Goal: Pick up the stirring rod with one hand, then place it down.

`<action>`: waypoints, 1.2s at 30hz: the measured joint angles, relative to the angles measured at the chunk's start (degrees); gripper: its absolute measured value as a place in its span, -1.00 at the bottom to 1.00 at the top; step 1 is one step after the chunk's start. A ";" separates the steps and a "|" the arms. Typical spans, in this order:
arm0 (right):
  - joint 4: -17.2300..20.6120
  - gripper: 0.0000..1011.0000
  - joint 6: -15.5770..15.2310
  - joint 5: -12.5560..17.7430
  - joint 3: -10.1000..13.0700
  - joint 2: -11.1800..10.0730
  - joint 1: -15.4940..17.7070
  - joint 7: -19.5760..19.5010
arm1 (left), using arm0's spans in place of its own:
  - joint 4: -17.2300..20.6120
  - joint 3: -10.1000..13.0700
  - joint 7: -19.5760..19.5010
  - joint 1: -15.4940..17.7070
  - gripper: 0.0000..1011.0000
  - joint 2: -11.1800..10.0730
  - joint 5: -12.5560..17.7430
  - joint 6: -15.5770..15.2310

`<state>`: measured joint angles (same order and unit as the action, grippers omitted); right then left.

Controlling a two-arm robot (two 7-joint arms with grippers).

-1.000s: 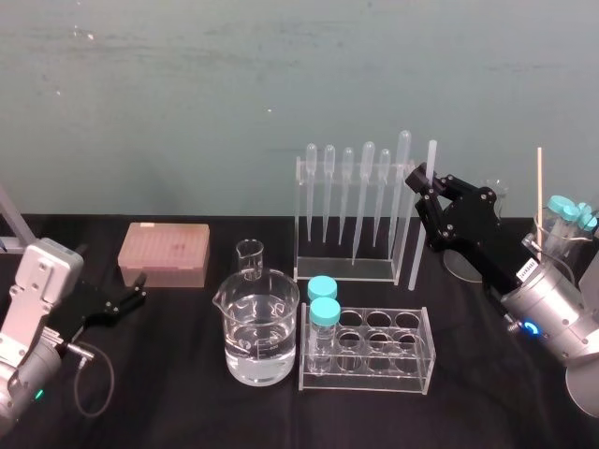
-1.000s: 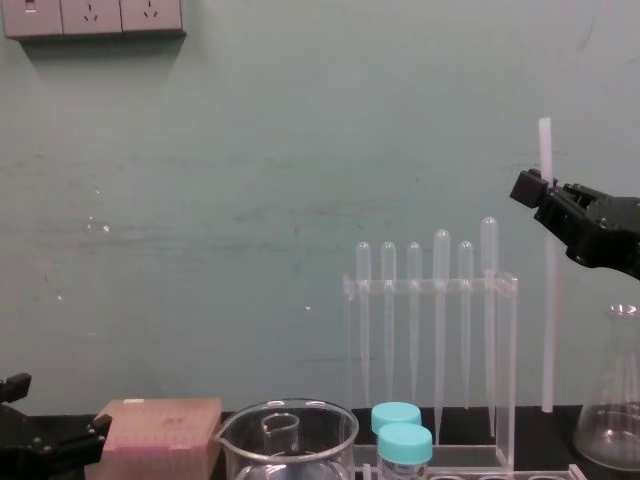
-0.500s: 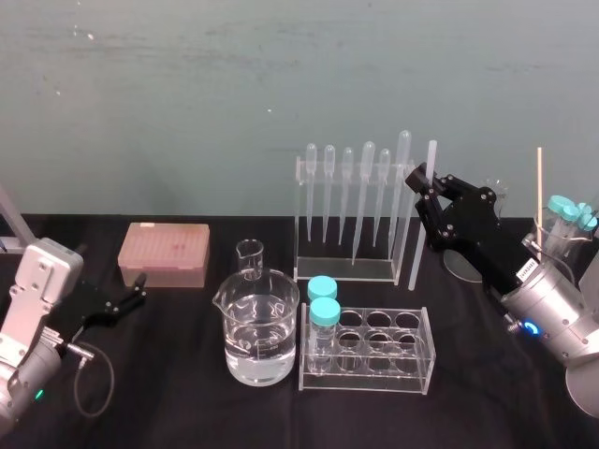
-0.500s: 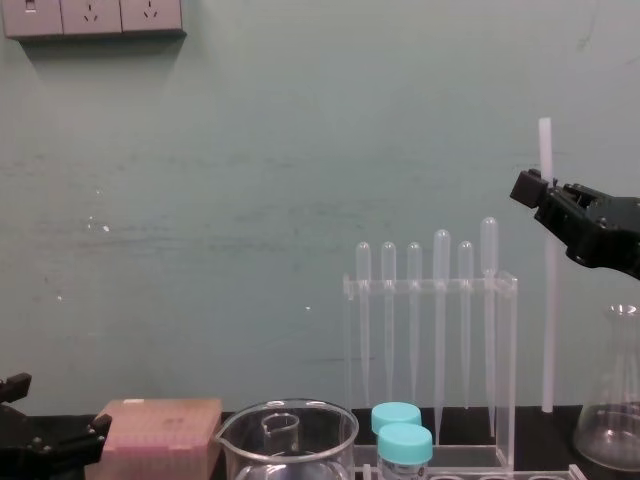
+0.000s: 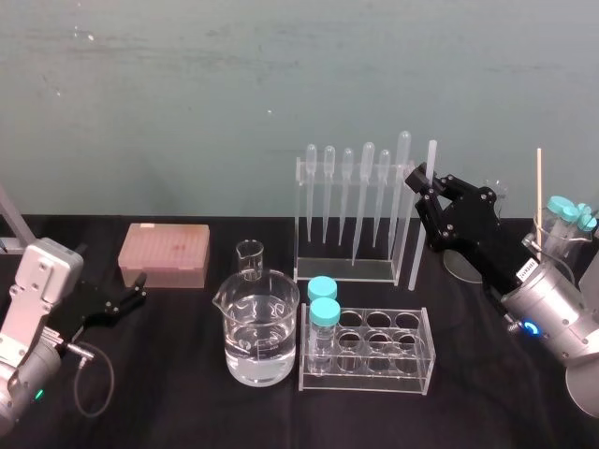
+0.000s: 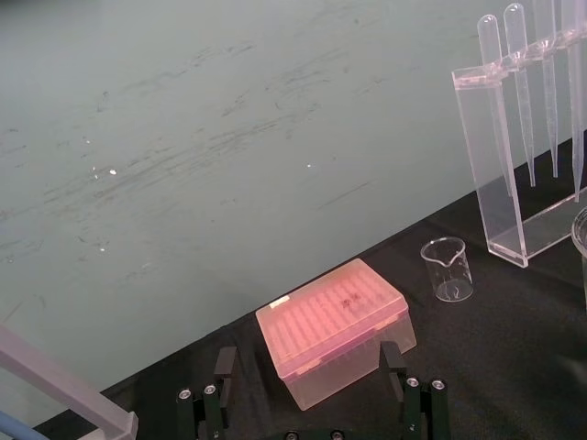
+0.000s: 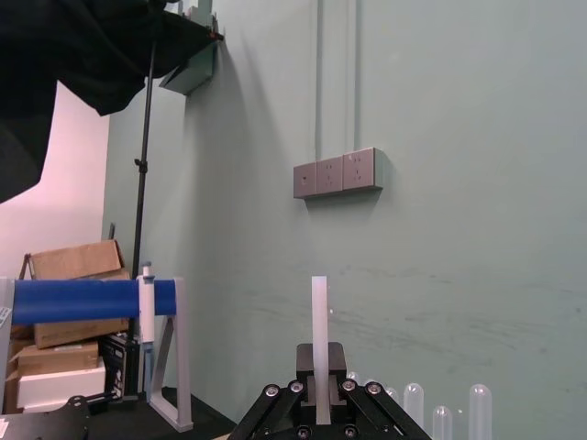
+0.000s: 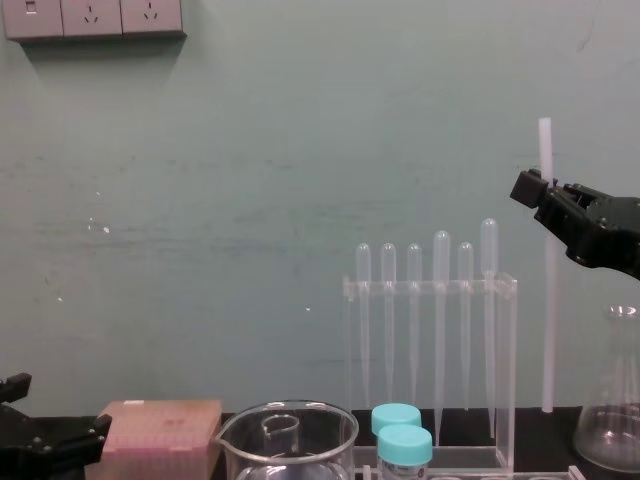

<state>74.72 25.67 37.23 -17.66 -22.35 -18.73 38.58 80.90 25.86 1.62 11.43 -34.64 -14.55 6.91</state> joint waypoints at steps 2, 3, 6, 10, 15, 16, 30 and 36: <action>0.00 -0.86 0.00 0.00 0.00 0.00 0.00 0.00 | 0.00 0.00 0.00 0.00 0.98 0.00 0.00 0.00; 0.00 -0.86 0.00 0.00 0.00 0.00 0.00 0.00 | 0.00 0.00 0.00 0.00 0.98 0.00 0.00 0.00; 0.00 -0.86 0.00 0.00 0.00 0.00 0.00 0.00 | 0.00 0.00 0.00 0.00 0.98 0.00 0.00 0.00; 0.00 -0.86 0.00 0.00 0.00 0.00 0.00 0.00 | 0.00 0.00 0.00 0.00 0.98 0.00 0.00 0.00; 0.00 -0.86 0.00 0.00 0.00 0.00 0.00 0.00 | 0.00 0.00 0.00 0.00 0.98 0.00 0.00 0.00; 0.00 -0.86 0.00 0.00 0.00 0.00 0.01 0.00 | 0.00 0.00 0.00 0.00 0.98 0.00 0.00 0.00; 1.39 -0.86 -3.42 -1.03 0.22 -0.79 0.30 0.26 | 0.00 0.00 0.00 0.00 0.98 0.00 0.00 0.00; 3.17 -0.86 -4.93 -1.40 0.32 -1.89 1.63 1.41 | 0.00 0.00 0.00 0.00 0.98 0.00 0.00 0.00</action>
<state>77.89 20.73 35.83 -17.34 -24.24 -17.10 40.00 80.90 25.86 1.62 11.43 -34.65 -14.55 6.91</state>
